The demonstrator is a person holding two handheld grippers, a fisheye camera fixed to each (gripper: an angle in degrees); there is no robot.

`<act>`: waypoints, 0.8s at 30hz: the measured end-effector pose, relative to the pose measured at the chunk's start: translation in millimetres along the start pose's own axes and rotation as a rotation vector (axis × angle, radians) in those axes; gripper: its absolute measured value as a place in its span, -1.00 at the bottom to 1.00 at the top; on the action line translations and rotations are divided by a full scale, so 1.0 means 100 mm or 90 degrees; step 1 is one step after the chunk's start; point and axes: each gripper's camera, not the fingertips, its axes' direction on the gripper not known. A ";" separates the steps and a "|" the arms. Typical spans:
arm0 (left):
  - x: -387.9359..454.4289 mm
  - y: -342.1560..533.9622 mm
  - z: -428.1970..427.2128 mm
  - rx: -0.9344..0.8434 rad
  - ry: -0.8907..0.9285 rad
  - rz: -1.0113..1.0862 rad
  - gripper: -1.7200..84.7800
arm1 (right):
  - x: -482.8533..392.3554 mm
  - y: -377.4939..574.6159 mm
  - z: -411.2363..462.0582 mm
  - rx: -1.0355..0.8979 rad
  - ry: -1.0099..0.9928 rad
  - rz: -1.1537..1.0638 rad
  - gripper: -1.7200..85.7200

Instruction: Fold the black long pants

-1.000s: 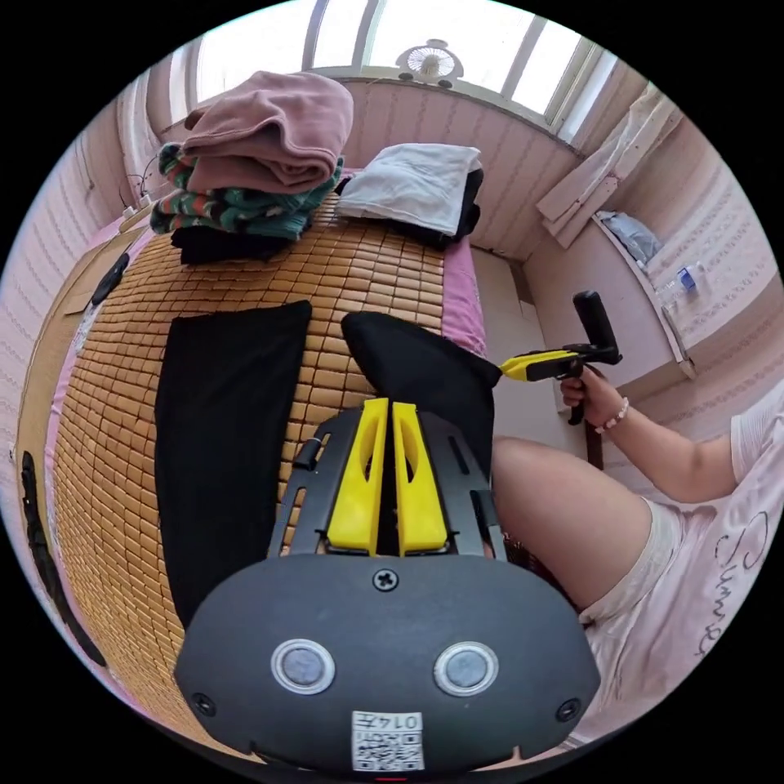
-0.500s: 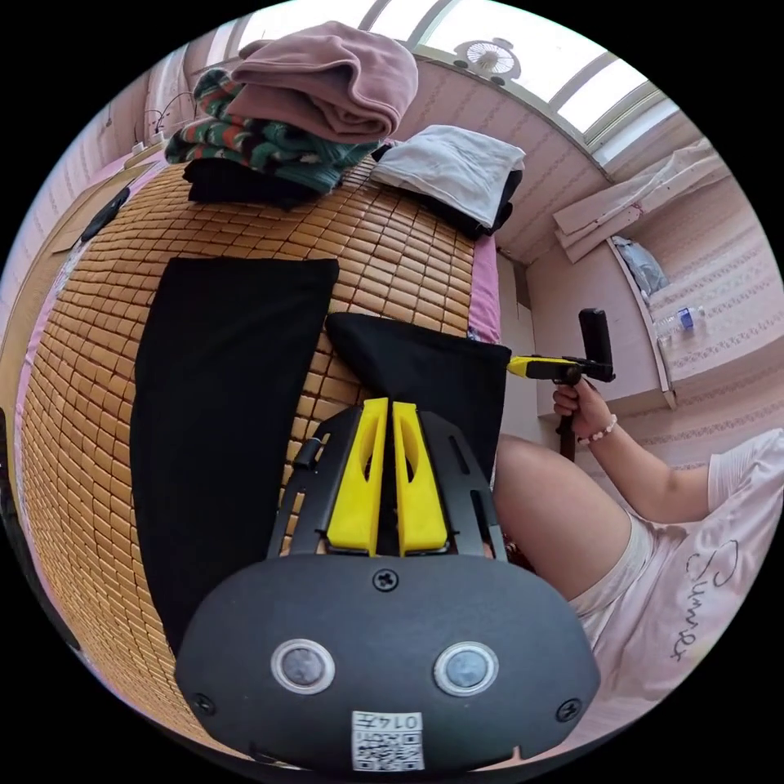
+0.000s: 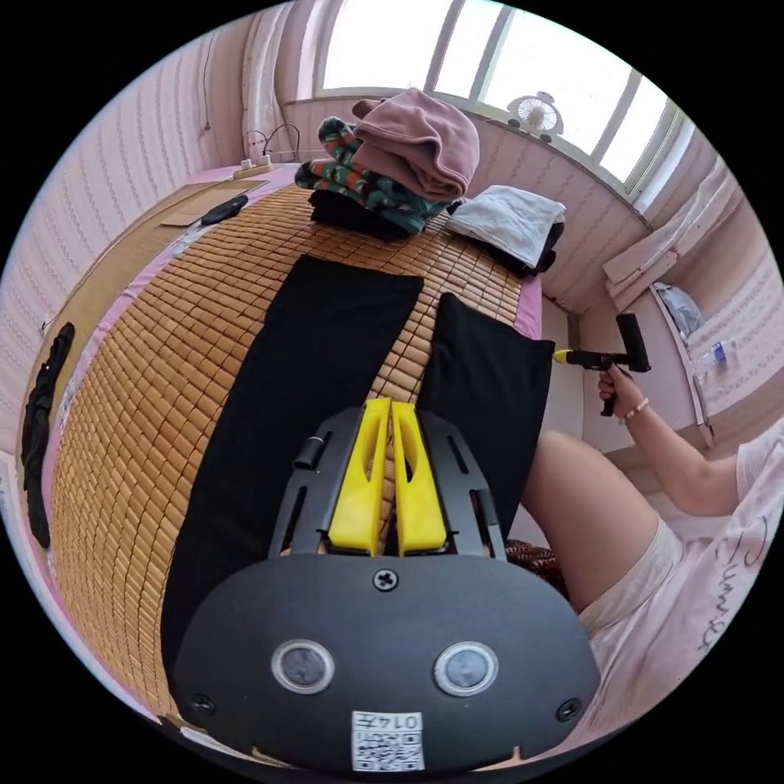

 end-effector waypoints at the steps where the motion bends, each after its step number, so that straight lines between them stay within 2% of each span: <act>1: 0.01 0.35 -0.25 0.008 -0.028 -0.007 -0.98 | -0.03 0.03 0.02 -0.002 0.002 -0.003 -0.95; 3: 0.02 0.91 -0.60 0.010 -0.065 -0.036 -0.98 | -0.07 0.08 0.04 0.003 0.004 0.007 -0.96; 6: 0.01 1.97 -1.16 0.013 -0.120 -0.169 -0.97 | -0.17 0.20 0.00 0.048 -0.009 0.021 -0.96; 8: -0.03 2.91 -1.57 0.047 -0.127 -0.349 -0.95 | -0.32 0.34 0.00 0.076 -0.014 0.029 -0.96; 9: -0.02 3.16 -1.67 0.066 -0.120 -0.390 -0.94 | -0.38 0.39 0.01 0.085 -0.016 0.025 -0.96; 11: 0.06 4.07 -1.98 0.130 -0.104 -0.540 -0.90 | -0.78 0.59 0.06 0.089 0.006 -0.040 -0.96; 13: 0.21 4.61 -2.16 0.143 -0.129 -0.618 -0.89 | -1.17 0.76 0.16 0.072 0.053 -0.102 -0.96; 17: 0.64 5.36 -2.46 0.147 -0.227 -0.659 -0.92 | -2.07 1.19 0.51 0.015 0.237 -0.261 -0.96; 19: 0.76 5.54 -2.55 0.150 -0.256 -0.650 -0.95 | -2.32 1.36 0.62 0.013 0.286 -0.286 -0.96; 22: 0.93 5.74 -2.68 0.169 -0.307 -0.606 -0.98 | -2.52 1.62 0.67 0.008 0.244 -0.278 -0.97; 24: 0.99 5.84 -2.76 0.180 -0.301 -0.586 -0.98 | -2.58 1.78 0.64 0.026 0.218 -0.263 -0.97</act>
